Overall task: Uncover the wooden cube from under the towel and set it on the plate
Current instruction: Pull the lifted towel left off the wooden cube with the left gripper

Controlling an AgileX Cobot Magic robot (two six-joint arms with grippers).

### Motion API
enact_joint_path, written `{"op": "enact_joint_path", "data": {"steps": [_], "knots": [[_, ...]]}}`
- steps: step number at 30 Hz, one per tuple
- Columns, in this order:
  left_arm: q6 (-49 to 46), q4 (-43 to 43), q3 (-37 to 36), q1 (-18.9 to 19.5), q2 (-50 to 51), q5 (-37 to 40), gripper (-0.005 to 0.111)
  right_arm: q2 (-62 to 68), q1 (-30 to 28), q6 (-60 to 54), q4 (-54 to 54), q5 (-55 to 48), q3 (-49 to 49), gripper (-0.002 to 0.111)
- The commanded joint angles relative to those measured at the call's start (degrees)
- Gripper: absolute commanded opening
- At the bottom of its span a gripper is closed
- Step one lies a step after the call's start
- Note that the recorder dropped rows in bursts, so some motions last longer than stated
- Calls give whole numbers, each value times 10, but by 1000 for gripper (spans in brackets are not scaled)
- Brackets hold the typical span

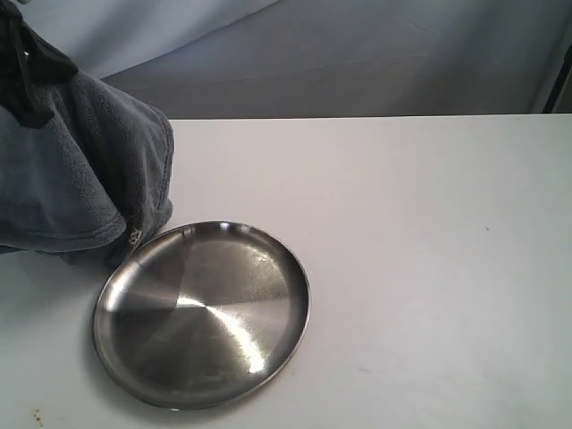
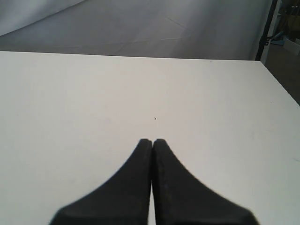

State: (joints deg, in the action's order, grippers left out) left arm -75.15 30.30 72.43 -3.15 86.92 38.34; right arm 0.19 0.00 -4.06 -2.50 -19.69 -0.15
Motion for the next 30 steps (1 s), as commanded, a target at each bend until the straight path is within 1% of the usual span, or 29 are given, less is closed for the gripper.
{"op": "enact_joint_path", "data": {"steps": [1, 12, 22, 25, 28, 30], "knots": [[16, 4, -1, -1, -22, -6, 0, -2, 0, -2, 0, 5, 1, 0], [17, 4, -1, -1, -123, -31, 0, -2, 0, -2, 0, 5, 1, 0], [31, -2, -1, -1, -179, -86, 0, -2, 0, -2, 0, 5, 1, 0], [41, -37, -1, -1, -195, -79, 0, -2, 0, -2, 0, 5, 1, 0], [111, -110, -1, -1, -210, -66, 0, -2, 0, -2, 0, 5, 1, 0], [169, -182, -1, -1, -217, -38, 0, -2, 0, -2, 0, 5, 1, 0]]}}
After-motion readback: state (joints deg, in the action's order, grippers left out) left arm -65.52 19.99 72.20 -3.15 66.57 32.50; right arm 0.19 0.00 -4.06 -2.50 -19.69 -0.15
